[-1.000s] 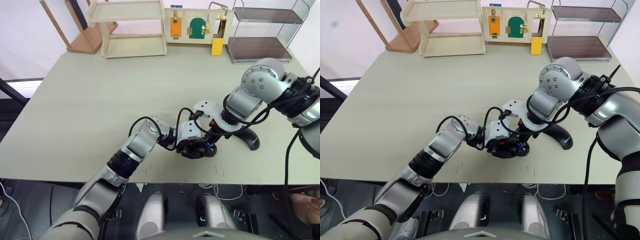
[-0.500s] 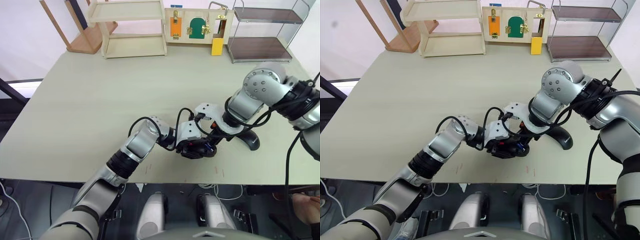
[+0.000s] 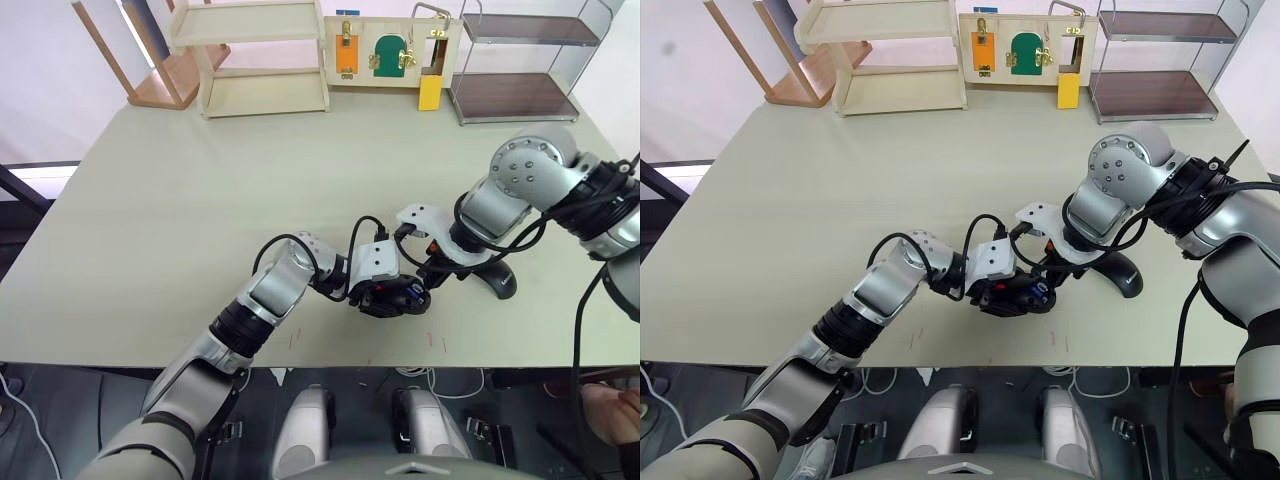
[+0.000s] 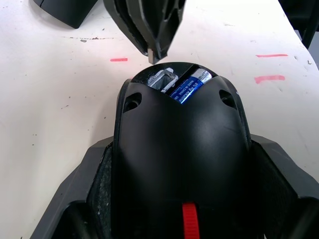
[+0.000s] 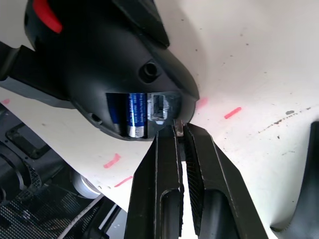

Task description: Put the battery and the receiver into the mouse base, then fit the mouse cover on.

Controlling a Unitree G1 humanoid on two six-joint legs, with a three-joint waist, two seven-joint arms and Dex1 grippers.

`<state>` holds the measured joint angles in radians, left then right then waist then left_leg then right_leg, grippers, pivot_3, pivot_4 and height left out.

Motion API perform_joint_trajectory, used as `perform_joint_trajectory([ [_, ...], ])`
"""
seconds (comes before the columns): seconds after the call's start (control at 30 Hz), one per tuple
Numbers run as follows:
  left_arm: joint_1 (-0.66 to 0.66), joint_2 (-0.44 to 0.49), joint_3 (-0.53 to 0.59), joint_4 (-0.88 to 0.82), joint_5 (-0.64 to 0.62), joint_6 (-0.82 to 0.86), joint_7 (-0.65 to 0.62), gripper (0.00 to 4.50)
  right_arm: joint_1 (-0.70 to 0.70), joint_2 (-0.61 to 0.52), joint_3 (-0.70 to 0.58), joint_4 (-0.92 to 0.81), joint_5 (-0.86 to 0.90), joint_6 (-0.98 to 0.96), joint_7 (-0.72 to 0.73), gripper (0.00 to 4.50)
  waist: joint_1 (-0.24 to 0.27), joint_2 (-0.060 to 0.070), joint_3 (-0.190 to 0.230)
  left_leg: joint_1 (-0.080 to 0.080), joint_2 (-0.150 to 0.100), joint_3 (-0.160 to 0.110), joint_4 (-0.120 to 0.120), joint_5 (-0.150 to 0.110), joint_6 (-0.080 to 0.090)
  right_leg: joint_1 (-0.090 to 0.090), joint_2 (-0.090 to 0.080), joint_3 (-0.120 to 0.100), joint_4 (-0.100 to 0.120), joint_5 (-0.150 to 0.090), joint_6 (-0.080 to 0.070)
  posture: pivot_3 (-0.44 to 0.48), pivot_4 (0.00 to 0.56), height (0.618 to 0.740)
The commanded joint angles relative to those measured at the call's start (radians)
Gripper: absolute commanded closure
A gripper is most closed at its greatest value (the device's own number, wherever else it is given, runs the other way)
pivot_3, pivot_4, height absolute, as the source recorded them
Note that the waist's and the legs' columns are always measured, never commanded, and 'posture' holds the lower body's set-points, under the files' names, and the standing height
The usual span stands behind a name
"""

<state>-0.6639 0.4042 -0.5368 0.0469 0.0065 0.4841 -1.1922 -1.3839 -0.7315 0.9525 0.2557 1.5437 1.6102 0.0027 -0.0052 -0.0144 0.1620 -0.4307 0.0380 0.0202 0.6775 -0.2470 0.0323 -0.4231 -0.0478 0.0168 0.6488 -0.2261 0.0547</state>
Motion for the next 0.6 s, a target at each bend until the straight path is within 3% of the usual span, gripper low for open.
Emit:
perform_joint_trajectory([
  [0.03,0.021,0.004,-0.024,0.014,0.003,0.006,-0.007,1.48,-0.010,0.002,-0.045,0.002,-0.003,0.004,0.012,4.50,0.000,0.000,0.000,0.000,0.000,0.000,0.000,0.000,0.000,0.000,0.000,0.000,0.000,0.000,0.000,0.000,0.150,0.740],
  [0.6,0.018,0.007,-0.019,0.009,0.003,0.003,-0.010,1.48,-0.004,0.026,-0.041,0.025,0.021,0.004,0.016,4.50,-0.003,0.000,0.000,0.000,0.000,0.000,0.000,0.000,0.000,0.000,0.000,0.000,0.000,0.000,0.000,0.000,0.150,0.740],
])
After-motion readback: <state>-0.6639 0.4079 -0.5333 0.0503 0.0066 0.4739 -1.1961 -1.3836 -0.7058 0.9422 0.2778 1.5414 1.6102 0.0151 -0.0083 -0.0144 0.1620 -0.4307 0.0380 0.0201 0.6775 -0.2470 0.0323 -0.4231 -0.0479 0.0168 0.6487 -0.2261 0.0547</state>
